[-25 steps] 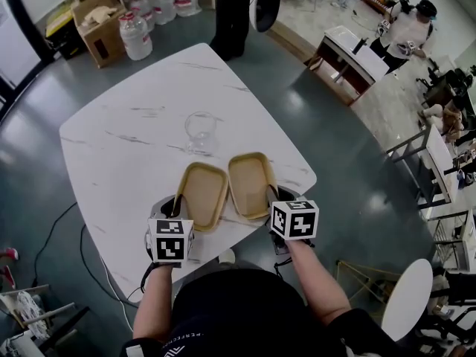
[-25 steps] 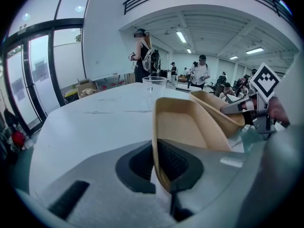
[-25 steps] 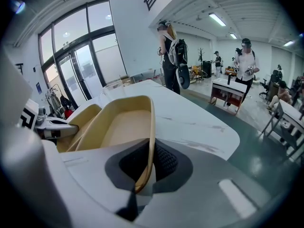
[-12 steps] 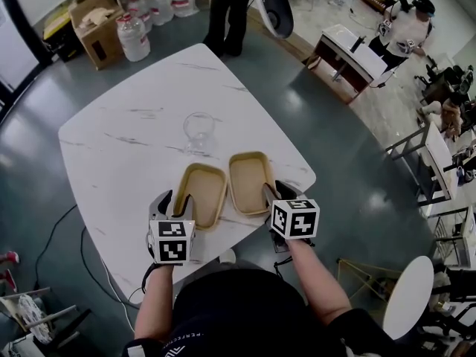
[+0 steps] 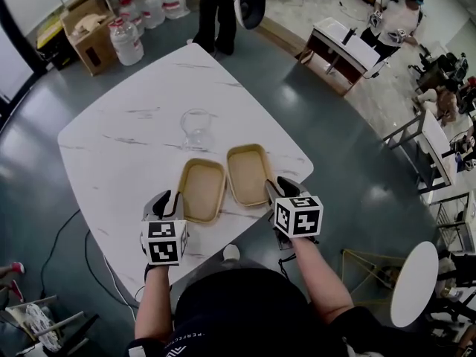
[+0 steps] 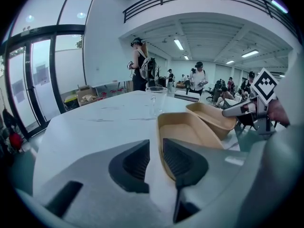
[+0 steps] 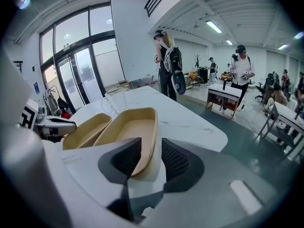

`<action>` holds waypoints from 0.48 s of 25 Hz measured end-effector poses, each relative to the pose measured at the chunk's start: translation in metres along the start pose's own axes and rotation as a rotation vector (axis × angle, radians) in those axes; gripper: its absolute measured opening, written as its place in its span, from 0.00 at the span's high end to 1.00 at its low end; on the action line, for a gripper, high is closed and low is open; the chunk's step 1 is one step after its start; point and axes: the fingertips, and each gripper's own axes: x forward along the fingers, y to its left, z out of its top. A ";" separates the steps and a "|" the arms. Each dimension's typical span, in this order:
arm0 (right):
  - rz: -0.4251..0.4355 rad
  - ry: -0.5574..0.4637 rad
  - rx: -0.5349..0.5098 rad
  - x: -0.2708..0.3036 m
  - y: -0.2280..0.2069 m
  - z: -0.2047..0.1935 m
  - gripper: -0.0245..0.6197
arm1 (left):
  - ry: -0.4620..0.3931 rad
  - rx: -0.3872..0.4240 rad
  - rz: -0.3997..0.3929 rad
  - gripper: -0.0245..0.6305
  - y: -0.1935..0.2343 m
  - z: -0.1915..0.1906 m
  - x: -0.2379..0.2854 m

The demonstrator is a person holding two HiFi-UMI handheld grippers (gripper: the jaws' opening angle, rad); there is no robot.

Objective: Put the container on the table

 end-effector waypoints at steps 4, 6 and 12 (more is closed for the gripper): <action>-0.033 -0.023 0.019 -0.016 0.000 -0.003 0.77 | -0.025 0.006 0.006 0.92 0.006 0.003 -0.013; -0.055 -0.039 0.028 -0.026 0.001 -0.003 0.79 | -0.044 0.009 0.003 0.96 0.009 0.005 -0.021; -0.112 -0.094 0.029 -0.056 0.013 -0.002 0.88 | -0.043 0.017 -0.037 0.96 0.012 0.000 -0.044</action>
